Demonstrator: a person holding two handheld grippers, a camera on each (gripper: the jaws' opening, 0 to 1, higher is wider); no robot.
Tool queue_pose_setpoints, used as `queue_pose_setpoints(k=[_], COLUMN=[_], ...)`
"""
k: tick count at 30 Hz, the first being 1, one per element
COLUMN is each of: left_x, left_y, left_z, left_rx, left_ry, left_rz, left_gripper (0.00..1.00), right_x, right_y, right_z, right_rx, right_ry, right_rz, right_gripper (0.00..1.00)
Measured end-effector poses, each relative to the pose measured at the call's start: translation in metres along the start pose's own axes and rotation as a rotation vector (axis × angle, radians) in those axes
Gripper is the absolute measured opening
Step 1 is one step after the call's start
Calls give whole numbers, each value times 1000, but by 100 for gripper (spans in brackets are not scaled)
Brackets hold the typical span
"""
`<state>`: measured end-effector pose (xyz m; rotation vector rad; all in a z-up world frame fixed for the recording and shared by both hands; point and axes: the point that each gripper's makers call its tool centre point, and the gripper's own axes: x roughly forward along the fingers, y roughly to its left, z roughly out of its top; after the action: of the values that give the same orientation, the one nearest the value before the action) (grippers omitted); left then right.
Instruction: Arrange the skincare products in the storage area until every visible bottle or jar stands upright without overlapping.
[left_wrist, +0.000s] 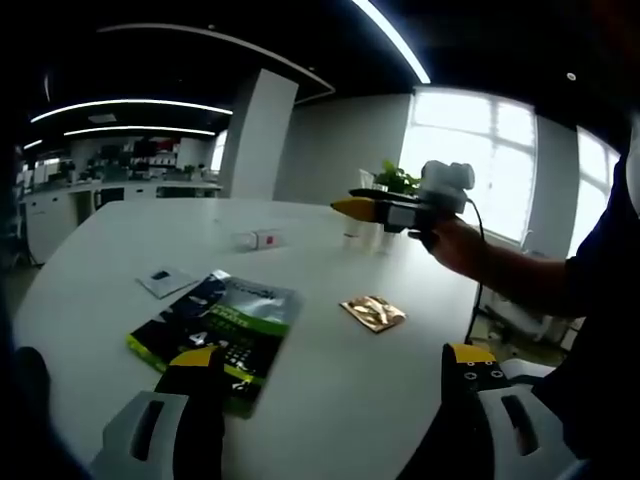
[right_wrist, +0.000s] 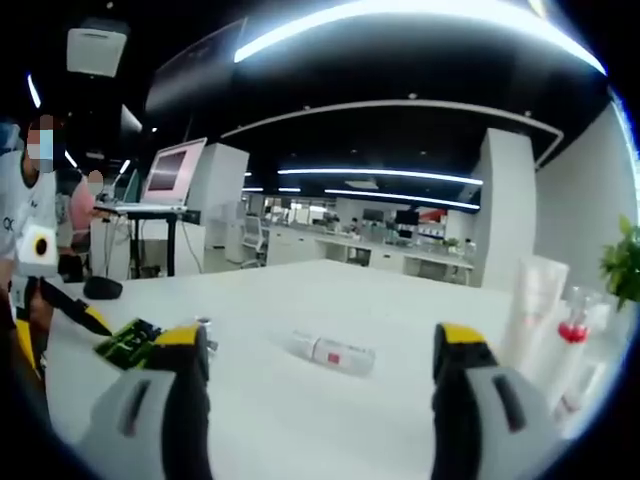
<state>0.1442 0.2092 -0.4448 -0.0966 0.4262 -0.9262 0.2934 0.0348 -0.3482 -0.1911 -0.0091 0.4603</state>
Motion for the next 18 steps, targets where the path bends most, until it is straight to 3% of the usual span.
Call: queue_pose_setpoints(k=[18], left_x=[-6], left_y=[5], left_z=[2], left_rx=[0], left_ry=[-9], left_rz=[23], left_gripper=[91], right_x=[37], right_y=[-2], right_z=[-14], right_rx=[-85], right_ry=[108], right_rz=[97], right_gripper=[87])
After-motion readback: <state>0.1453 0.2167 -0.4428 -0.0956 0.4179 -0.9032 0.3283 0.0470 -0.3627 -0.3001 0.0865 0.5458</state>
